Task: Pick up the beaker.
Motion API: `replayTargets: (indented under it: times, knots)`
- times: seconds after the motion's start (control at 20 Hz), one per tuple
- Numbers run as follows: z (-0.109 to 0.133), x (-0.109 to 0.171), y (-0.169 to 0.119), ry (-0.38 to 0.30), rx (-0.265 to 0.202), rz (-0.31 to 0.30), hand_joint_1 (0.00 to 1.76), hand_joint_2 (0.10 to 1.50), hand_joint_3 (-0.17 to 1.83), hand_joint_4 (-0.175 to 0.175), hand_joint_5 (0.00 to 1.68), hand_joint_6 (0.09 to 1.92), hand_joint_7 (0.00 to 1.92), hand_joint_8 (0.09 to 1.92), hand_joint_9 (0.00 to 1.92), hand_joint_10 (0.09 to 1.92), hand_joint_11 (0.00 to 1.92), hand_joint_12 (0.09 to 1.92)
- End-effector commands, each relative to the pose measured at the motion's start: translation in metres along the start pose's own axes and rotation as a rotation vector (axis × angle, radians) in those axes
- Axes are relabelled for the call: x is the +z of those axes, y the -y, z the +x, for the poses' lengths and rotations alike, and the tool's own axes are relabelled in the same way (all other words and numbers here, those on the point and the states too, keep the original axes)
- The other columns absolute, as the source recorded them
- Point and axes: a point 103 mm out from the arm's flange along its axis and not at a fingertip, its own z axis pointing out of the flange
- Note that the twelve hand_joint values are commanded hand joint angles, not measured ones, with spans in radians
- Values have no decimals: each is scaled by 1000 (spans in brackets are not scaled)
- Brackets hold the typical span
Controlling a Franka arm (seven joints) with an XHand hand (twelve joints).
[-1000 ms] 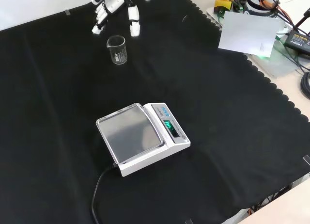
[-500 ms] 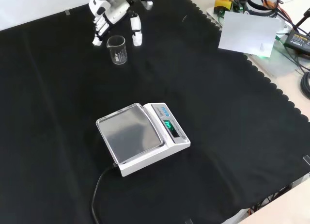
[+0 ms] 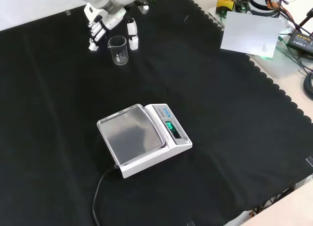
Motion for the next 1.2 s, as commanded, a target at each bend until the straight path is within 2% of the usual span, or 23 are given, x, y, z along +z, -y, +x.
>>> replayTargets:
  times: [0.05, 0.4, 0.75, 1.0, 1.2]
  knots:
    - [-8, 9, -4, 5, 19, 20, 730, 625, 52, 84, 33, 87, 0, 616, 100, 963, 0, 1522]
    - [-19, 17, -9, 3, 39, 54, 737, 627, 48, 90, 22, 87, 0, 528, 10, 958, 0, 1492]
    - [-21, 37, -14, -2, 38, 86, 751, 631, 49, 92, 12, 87, 0, 495, 0, 958, 0, 1482]
    - [-21, 47, -17, -8, 40, 85, 771, 633, 50, 91, 14, 87, 0, 490, 7, 964, 0, 1485]
    - [-18, 55, -19, -21, 43, 71, 847, 642, 61, 88, 50, 87, 0, 580, 53, 968, 0, 1529]
